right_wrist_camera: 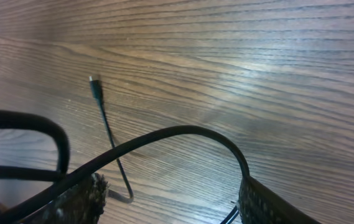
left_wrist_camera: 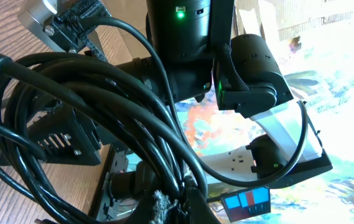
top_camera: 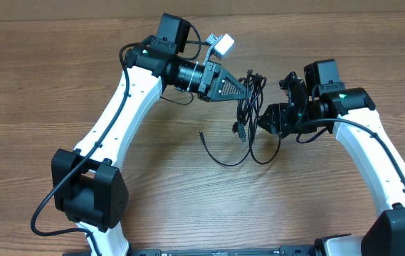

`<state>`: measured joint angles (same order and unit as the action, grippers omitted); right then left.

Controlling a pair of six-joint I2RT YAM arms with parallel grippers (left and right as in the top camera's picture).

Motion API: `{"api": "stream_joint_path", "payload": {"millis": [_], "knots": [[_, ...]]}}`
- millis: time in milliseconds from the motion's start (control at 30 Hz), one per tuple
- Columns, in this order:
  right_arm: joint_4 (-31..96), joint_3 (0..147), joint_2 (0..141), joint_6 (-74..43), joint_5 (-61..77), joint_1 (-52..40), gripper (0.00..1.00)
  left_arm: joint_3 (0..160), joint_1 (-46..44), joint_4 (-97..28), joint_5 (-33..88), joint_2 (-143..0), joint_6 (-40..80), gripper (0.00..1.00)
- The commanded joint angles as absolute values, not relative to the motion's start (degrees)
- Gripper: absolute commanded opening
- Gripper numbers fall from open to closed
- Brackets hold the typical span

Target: Untangle cables

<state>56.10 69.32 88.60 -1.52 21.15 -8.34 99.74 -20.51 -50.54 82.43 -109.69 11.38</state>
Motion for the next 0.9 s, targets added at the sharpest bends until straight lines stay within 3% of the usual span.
{"api": "stream_joint_path", "payload": {"millis": [0, 367, 500, 533, 600, 733, 867], "knots": [[55.09, 69.01, 88.71, -1.43, 19.31, -8.4, 0.67, 100.44, -20.16, -50.28, 83.81, -108.99, 9.8, 0.04], [39.66, 58.24, 88.88, -1.45, 15.84, -8.4, 0.65, 100.44, -20.16, -50.33, 83.85, -108.99, 9.82, 0.04], [38.2, 57.25, 88.88, -1.48, 15.84, -8.4, 0.33, 100.44, -20.16, -50.33, 83.83, -108.99, 9.82, 0.04], [38.3, 57.25, 88.88, -1.54, 15.84, -8.4, 0.21, 100.44, -20.16, -50.33, 83.83, -108.99, 9.82, 0.04], [39.05, 57.25, 88.88, -2.76, 15.81, -8.4, 0.11, 100.44, -20.16, -50.3, 83.81, -108.99, 9.8, 0.04], [42.63, 57.25, 88.88, -9.15, 13.5, -8.4, 0.04, 100.44, -20.16, -50.33, 80.51, -108.99, 9.8, 0.04], [48.53, 57.25, 88.88, -11.88, 12.49, -8.4, 0.04, 100.44, -19.79, -51.75, 62.7, -108.99, 9.85, 0.04]]}}
